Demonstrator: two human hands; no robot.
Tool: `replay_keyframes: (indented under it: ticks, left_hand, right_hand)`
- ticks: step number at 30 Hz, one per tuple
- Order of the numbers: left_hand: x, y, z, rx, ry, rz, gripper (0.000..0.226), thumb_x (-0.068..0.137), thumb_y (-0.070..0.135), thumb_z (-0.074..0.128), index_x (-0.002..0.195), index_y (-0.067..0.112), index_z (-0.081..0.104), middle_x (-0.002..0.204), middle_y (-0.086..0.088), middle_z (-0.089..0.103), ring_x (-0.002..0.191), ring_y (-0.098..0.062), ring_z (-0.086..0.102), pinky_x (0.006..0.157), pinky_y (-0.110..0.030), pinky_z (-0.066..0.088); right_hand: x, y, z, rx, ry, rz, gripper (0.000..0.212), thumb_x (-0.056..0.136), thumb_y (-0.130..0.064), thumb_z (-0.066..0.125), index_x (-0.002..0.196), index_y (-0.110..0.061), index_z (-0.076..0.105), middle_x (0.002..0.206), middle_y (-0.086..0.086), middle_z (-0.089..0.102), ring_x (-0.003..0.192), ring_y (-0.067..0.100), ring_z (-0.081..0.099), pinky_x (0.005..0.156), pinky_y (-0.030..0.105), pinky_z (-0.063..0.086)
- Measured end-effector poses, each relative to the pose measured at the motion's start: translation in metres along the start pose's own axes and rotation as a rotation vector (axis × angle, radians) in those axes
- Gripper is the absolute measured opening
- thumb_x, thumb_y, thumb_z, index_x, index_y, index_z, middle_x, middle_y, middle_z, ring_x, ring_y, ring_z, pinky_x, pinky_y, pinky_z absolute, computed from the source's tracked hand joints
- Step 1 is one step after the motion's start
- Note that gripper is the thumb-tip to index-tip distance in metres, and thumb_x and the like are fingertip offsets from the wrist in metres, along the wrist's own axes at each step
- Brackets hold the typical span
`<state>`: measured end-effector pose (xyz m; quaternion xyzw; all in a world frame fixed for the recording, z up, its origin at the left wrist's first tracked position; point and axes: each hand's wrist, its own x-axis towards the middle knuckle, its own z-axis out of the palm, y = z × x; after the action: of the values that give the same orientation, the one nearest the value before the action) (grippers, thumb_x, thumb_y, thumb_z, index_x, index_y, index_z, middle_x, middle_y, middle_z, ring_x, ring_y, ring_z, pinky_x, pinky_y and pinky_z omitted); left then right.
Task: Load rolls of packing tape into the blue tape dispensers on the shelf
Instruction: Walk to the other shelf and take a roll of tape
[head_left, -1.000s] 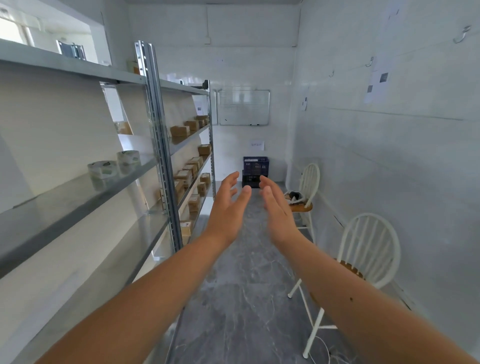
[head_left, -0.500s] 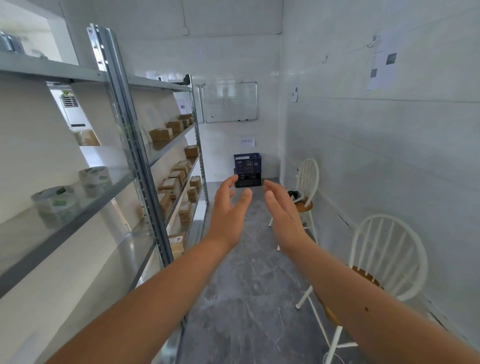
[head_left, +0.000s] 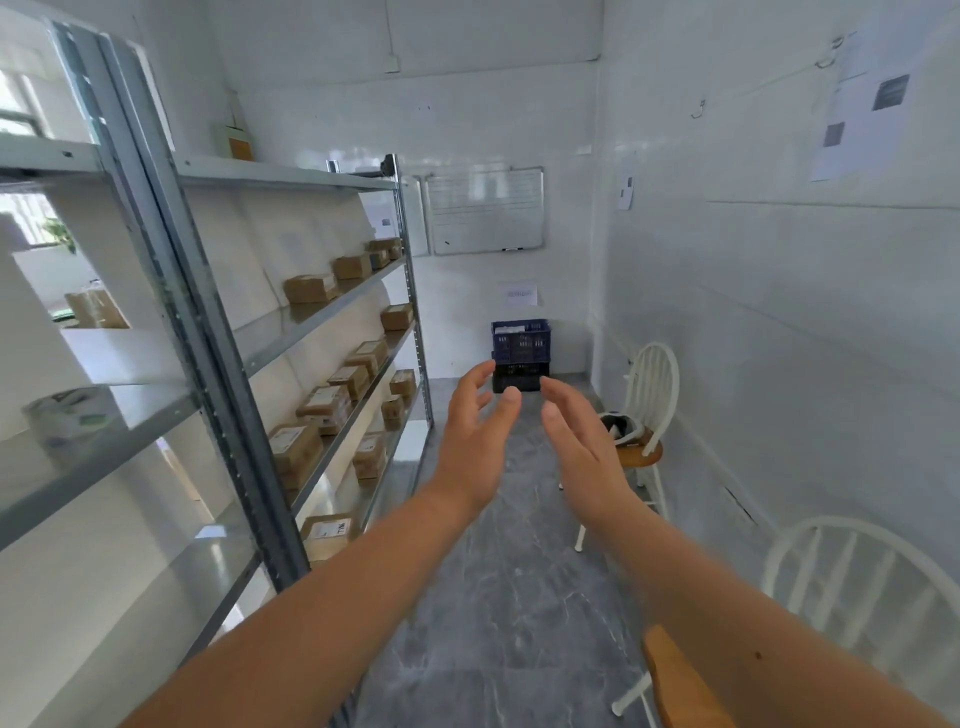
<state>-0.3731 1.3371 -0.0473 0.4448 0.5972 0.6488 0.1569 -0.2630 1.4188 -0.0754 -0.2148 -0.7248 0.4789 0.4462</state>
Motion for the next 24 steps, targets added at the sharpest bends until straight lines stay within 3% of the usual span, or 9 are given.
replay_keyframes:
  ticks: [3, 6, 10, 16, 20, 24]
  left_hand:
    - [0.039, -0.019, 0.014, -0.011, 0.026, -0.021, 0.065, 0.081, 0.072, 0.053, 0.142, 0.052, 0.041, 0.146, 0.021, 0.044, 0.14, -0.006, 0.042, 0.119, -0.047, 0.04]
    - [0.068, -0.039, 0.011, 0.126, 0.06, 0.02, 0.058, 0.088, 0.067, 0.052, 0.143, 0.051, 0.041, 0.15, 0.016, 0.042, 0.14, -0.006, 0.042, 0.117, -0.05, 0.042]
    - [0.112, -0.06, -0.008, 0.224, 0.112, 0.071, 0.058, 0.09, 0.062, 0.054, 0.145, 0.048, 0.042, 0.152, 0.009, 0.044, 0.141, -0.01, 0.045, 0.117, -0.05, 0.042]
    - [0.165, -0.093, -0.024, 0.224, 0.123, 0.084, 0.043, 0.088, 0.07, 0.052, 0.129, 0.071, 0.039, 0.155, 0.014, 0.041, 0.143, -0.009, 0.042, 0.118, -0.052, 0.04]
    - [0.191, -0.119, -0.044, 0.21, 0.162, 0.094, 0.054, 0.09, 0.067, 0.052, 0.141, 0.054, 0.041, 0.155, 0.014, 0.042, 0.142, -0.004, 0.042, 0.117, -0.048, 0.042]
    - [0.22, -0.134, -0.084, 0.204, 0.243, 0.096, 0.062, 0.091, 0.061, 0.053, 0.148, 0.038, 0.045, 0.152, 0.01, 0.048, 0.137, -0.001, 0.047, 0.111, -0.039, 0.046]
  right_hand:
    - [0.046, 0.022, -0.011, -0.005, -0.027, -0.005, 0.058, 0.094, -0.067, 0.044, 0.147, -0.046, 0.046, 0.15, -0.025, 0.051, 0.137, -0.01, 0.046, 0.111, 0.026, 0.039]
    - [0.085, 0.034, -0.015, -0.062, -0.074, -0.033, 0.061, 0.097, -0.062, 0.043, 0.152, -0.037, 0.044, 0.155, -0.017, 0.047, 0.142, 0.003, 0.044, 0.118, 0.036, 0.038]
    - [0.128, 0.046, -0.01, -0.08, -0.12, -0.042, 0.056, 0.098, -0.06, 0.042, 0.151, -0.042, 0.043, 0.153, -0.019, 0.047, 0.139, 0.004, 0.045, 0.115, 0.035, 0.038]
    - [0.174, 0.075, 0.017, -0.056, -0.156, -0.033, 0.048, 0.105, -0.051, 0.044, 0.151, -0.039, 0.043, 0.155, -0.014, 0.048, 0.14, 0.006, 0.046, 0.115, 0.034, 0.039]
    - [0.204, 0.092, 0.05, -0.042, -0.214, -0.054, 0.047, 0.102, -0.054, 0.043, 0.148, -0.044, 0.044, 0.149, -0.021, 0.049, 0.137, 0.001, 0.047, 0.11, 0.028, 0.039]
    - [0.244, 0.093, 0.108, 0.03, -0.3, -0.087, 0.049, 0.098, -0.052, 0.046, 0.145, -0.04, 0.051, 0.134, -0.032, 0.054, 0.126, -0.017, 0.049, 0.103, 0.017, 0.04]
